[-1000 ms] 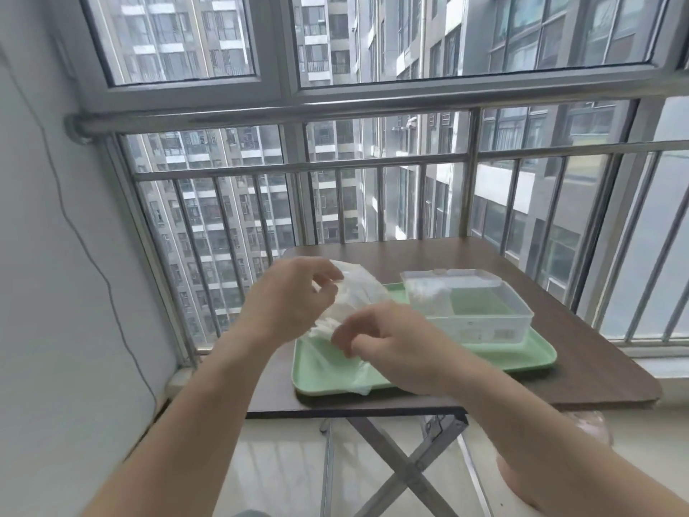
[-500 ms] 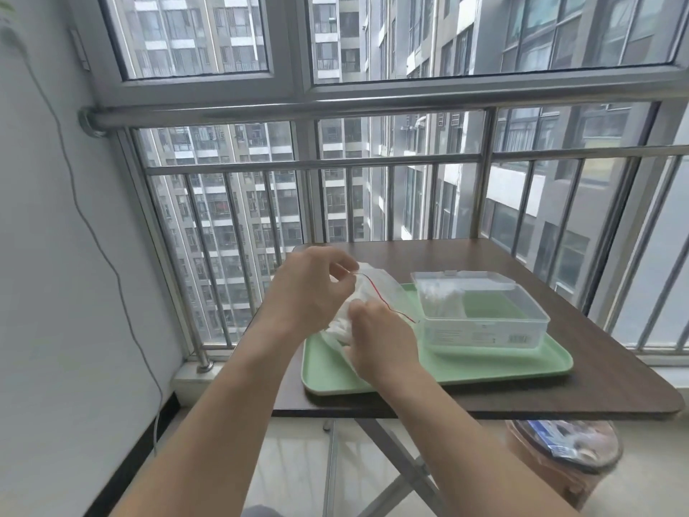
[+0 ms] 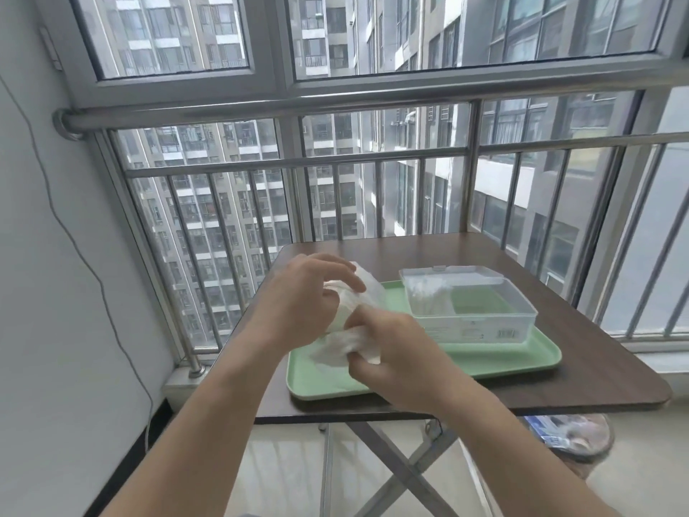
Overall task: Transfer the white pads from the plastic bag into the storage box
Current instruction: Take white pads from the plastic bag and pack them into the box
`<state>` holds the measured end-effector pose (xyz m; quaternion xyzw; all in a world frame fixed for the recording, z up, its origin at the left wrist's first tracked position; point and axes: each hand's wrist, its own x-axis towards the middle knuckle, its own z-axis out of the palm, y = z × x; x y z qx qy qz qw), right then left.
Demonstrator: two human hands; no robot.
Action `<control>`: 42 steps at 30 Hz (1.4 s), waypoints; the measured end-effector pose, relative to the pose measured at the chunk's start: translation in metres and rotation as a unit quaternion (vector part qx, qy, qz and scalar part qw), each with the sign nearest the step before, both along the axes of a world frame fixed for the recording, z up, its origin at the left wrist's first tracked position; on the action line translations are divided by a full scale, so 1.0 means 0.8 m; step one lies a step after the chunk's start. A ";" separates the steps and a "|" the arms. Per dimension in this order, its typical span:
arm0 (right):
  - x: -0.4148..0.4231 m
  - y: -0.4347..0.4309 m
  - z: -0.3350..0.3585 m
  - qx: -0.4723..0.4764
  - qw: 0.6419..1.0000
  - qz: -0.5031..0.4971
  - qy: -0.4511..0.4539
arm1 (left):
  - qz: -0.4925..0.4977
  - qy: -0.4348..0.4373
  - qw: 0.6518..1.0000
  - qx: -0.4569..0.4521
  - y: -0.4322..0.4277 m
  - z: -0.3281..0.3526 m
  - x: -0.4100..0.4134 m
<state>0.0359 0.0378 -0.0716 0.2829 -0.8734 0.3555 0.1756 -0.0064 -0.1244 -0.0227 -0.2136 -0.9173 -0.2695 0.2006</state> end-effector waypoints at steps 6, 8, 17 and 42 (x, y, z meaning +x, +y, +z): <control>-0.007 0.101 0.037 -0.162 0.986 -0.026 -0.013 | -0.025 -0.215 0.970 -0.110 0.032 0.008 0.003; -0.033 0.133 0.044 -0.181 0.981 -0.070 -0.026 | 0.025 -0.216 0.956 -0.199 0.051 0.011 0.001; -0.134 0.223 0.061 -0.085 0.976 -0.115 -0.162 | 0.028 -0.170 0.981 -0.093 0.164 -0.005 -0.057; -0.177 0.239 0.037 0.162 0.966 -0.068 -0.188 | 0.018 -0.191 0.979 -0.070 0.181 -0.056 -0.095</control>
